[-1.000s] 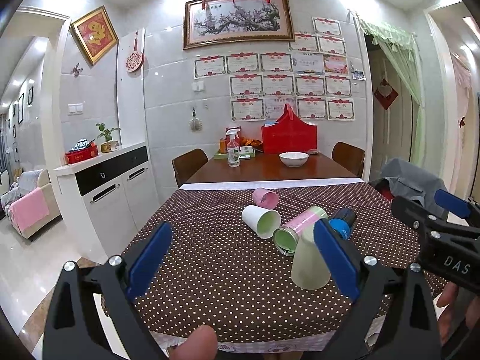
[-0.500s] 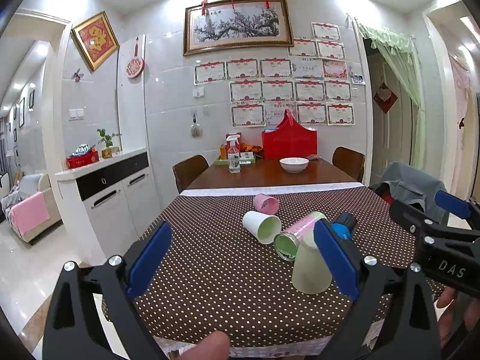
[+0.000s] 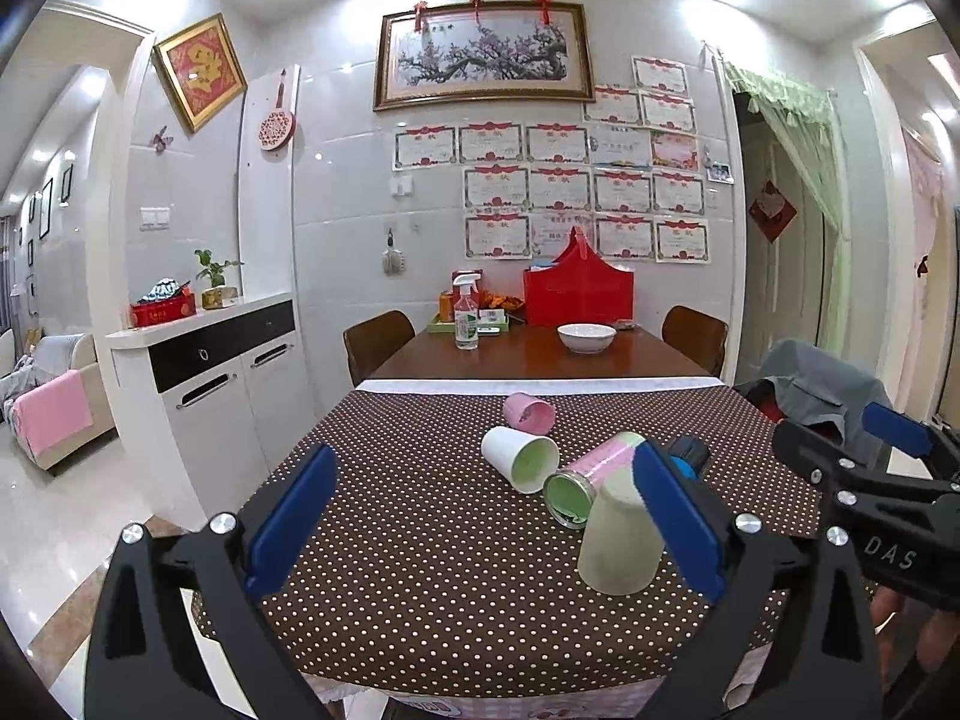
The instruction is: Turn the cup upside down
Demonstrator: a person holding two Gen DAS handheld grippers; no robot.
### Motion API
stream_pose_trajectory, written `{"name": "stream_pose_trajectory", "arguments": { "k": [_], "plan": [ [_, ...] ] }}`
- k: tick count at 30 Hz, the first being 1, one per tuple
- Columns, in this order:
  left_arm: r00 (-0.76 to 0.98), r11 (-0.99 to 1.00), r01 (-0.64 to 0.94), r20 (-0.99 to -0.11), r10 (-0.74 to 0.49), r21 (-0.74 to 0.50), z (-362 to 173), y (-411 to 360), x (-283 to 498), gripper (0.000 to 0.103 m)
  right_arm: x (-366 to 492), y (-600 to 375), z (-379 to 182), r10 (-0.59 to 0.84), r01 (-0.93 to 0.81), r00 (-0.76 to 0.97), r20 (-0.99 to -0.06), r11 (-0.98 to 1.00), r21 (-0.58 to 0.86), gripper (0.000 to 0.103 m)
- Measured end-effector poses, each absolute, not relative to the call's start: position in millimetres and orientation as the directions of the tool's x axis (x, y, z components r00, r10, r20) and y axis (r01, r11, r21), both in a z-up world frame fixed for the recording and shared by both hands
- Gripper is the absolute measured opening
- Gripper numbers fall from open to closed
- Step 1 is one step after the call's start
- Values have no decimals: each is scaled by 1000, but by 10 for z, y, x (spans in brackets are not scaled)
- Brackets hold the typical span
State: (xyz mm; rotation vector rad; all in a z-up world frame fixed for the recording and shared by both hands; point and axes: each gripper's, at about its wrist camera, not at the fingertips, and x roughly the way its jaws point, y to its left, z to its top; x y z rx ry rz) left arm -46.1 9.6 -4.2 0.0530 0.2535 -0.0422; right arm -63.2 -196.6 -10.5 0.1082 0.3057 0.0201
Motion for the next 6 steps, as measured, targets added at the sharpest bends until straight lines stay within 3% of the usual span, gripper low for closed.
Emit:
{"name": "stream_pose_trajectory", "arguments": {
  "k": [6],
  "plan": [
    [966, 998, 37, -257, -23, 51, -55, 77, -447, 97, -632, -1967, -105, 37, -3, 954, -299, 994, 111, 97]
  ]
}}
